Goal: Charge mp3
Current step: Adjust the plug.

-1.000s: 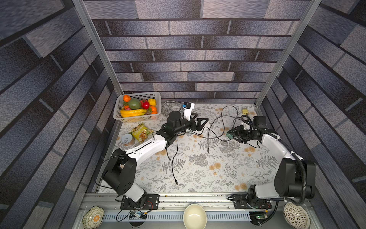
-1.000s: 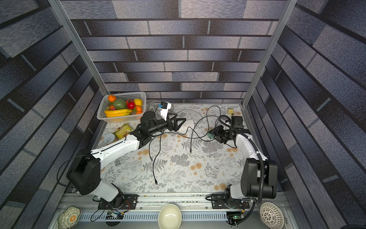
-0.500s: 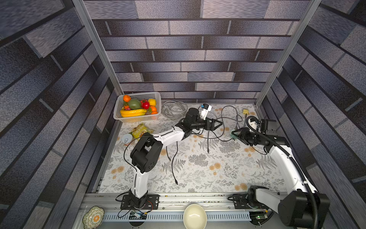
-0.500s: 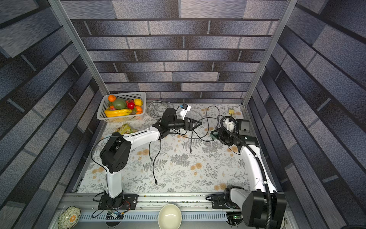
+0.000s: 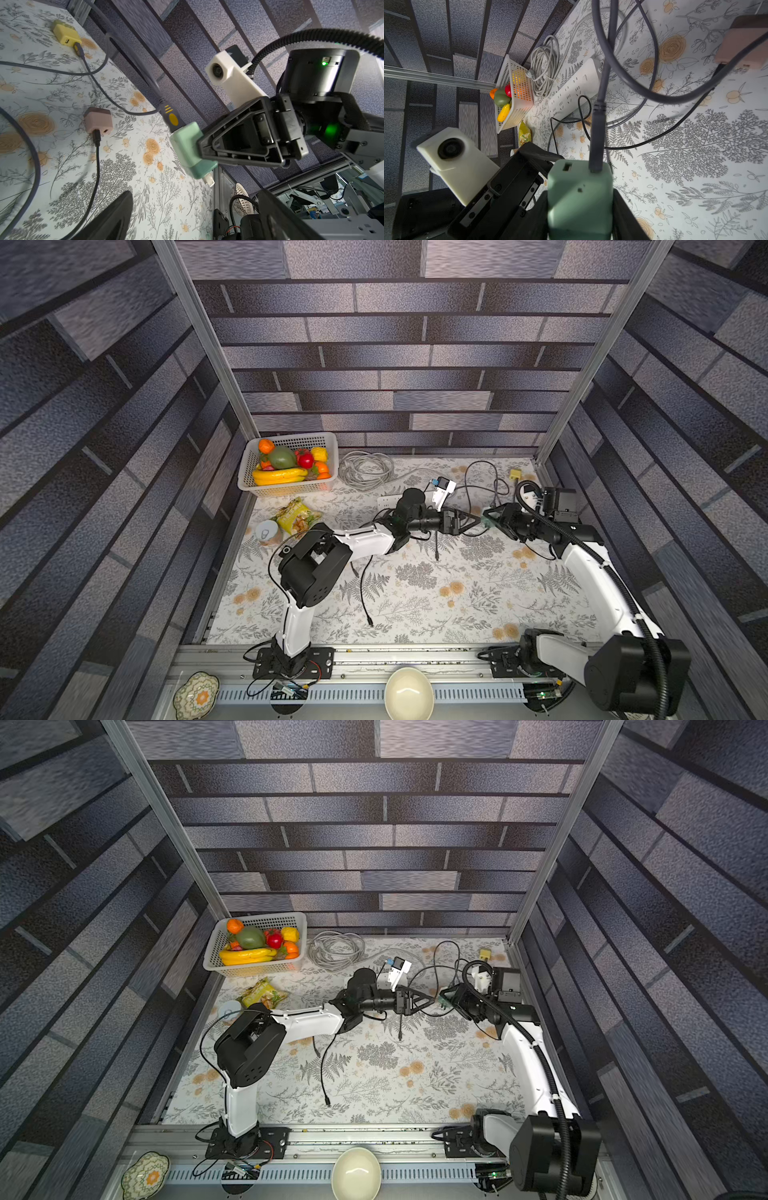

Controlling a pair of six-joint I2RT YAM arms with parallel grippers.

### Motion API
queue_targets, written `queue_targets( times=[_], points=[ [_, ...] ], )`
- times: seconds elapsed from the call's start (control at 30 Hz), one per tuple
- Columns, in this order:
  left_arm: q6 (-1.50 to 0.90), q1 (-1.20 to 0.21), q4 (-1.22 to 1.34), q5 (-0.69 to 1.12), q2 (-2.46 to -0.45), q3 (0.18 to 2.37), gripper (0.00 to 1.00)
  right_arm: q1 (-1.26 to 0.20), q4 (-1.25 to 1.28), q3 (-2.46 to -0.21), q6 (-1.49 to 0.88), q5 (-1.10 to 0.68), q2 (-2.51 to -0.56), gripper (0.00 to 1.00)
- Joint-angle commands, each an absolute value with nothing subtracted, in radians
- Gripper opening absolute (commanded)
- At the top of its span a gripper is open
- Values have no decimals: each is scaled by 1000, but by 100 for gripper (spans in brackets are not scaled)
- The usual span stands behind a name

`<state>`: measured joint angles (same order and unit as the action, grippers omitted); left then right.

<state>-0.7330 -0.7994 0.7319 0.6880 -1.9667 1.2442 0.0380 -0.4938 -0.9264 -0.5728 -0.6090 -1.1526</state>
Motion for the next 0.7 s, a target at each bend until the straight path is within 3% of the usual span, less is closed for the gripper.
queue_targets(
  times=[0.0,0.17,0.33,0.67],
  points=[
    [-612,-834,630,640,-1948,1274,96,22,-452,-904,-598,-598,-1149,21],
    [-556,-852,514,539,-1960,1302,92,18,-441,-895,-616,-596,-1142,23],
    [-595,-859,580,496,-1969,1307,92,9,-425,-882,-641,-596,-1129,24],
    [-690,-880,673,413,-2028,1351,83,-5,-363,-837,-714,-583,-1103,25]
  ],
)
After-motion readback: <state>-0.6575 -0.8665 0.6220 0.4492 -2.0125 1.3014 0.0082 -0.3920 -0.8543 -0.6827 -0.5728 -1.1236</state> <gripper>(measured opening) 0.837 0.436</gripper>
